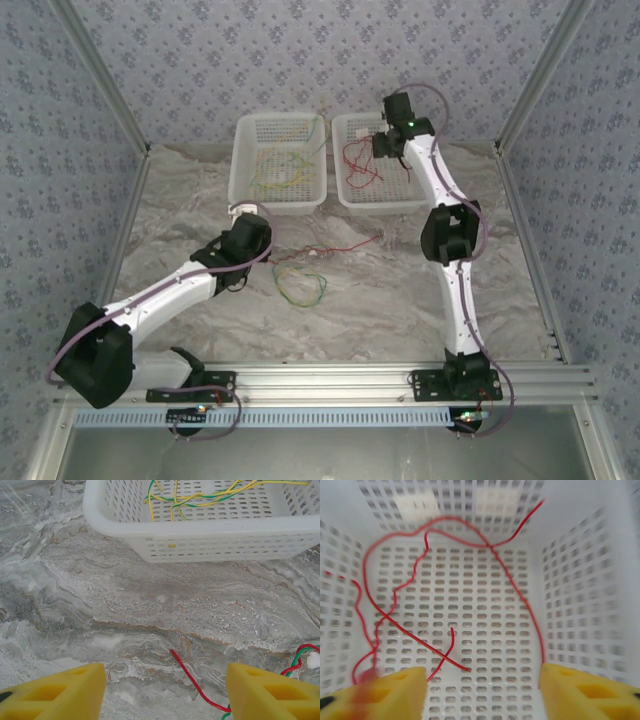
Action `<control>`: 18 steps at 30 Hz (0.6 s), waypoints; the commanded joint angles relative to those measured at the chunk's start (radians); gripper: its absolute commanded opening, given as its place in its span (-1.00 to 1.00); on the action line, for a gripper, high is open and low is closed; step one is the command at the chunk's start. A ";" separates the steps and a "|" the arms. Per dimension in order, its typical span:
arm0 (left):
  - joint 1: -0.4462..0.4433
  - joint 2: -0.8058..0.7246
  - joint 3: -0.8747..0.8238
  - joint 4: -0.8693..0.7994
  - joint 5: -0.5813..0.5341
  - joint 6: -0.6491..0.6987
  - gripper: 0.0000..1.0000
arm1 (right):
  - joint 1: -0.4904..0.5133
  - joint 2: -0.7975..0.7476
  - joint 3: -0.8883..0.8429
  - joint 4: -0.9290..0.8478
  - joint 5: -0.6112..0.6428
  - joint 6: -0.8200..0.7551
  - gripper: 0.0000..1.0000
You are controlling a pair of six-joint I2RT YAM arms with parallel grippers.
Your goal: Untangle the cables
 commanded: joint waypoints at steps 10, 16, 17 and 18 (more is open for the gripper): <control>0.010 -0.018 0.054 -0.009 0.004 -0.010 0.30 | -0.012 -0.181 0.047 -0.163 -0.109 0.003 0.21; 0.012 -0.017 0.053 0.012 0.070 -0.015 0.30 | -0.001 -0.473 -0.379 0.067 -0.253 0.061 -0.09; 0.011 -0.018 0.053 0.009 0.079 -0.018 0.31 | 0.011 -0.556 -0.496 0.148 -0.266 0.065 -0.09; 0.011 -0.022 0.051 0.011 0.093 -0.017 0.32 | 0.023 -0.631 -0.617 0.220 -0.286 0.067 -0.09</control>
